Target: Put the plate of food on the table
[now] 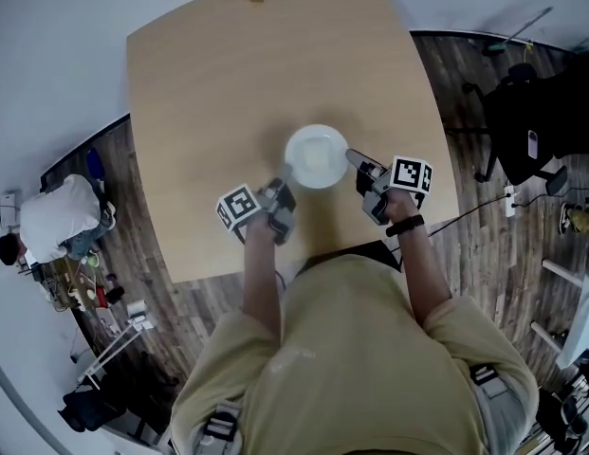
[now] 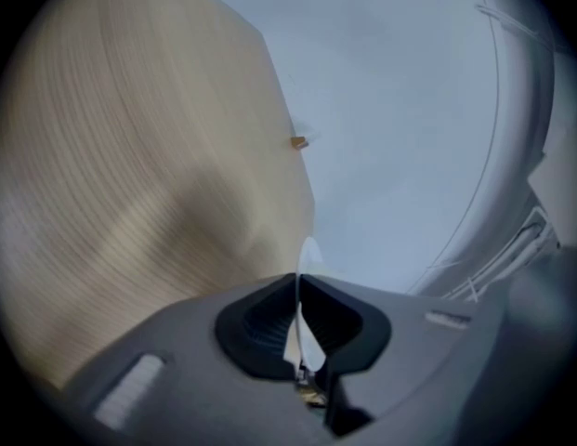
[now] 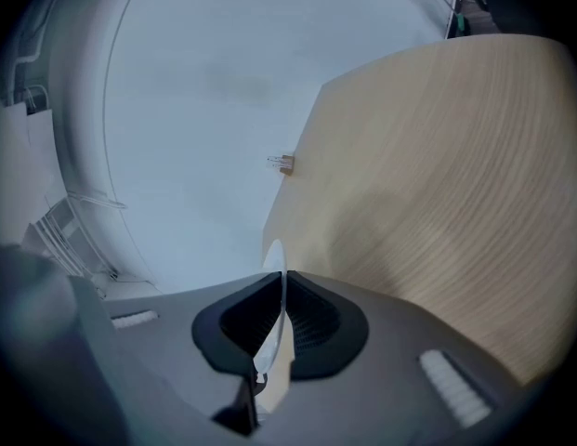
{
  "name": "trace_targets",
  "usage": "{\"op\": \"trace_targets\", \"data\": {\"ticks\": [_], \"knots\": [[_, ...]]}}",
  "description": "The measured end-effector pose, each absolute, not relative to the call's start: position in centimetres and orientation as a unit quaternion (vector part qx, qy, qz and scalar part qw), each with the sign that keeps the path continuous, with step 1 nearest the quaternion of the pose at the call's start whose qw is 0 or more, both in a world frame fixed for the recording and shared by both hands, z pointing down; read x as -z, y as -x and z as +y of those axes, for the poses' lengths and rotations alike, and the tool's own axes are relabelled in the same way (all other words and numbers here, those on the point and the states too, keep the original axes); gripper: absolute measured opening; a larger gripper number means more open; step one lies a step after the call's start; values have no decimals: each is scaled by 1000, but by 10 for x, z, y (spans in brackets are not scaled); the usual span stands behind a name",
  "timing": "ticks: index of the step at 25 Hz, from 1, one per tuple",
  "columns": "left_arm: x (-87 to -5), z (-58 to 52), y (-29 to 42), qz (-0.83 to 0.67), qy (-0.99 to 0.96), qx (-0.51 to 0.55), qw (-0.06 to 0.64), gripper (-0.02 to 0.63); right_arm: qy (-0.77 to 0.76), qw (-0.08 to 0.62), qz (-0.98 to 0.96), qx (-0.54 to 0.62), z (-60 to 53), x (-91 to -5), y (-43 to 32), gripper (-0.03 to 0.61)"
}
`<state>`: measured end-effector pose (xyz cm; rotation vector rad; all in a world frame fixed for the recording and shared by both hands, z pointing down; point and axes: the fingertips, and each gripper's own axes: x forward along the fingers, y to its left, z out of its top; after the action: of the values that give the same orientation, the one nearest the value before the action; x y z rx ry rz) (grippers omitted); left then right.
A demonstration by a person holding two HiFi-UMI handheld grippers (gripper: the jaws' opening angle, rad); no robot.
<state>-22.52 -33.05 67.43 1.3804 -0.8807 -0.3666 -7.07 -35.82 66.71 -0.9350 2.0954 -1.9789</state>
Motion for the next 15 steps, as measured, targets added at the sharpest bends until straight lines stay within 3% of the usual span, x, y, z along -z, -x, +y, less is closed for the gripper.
{"op": "trace_targets", "data": {"ticks": [15], "knots": [[-698,-358,224,-445,-626,85,635,14,333,32,688,644,-392,-697,73,20]]}}
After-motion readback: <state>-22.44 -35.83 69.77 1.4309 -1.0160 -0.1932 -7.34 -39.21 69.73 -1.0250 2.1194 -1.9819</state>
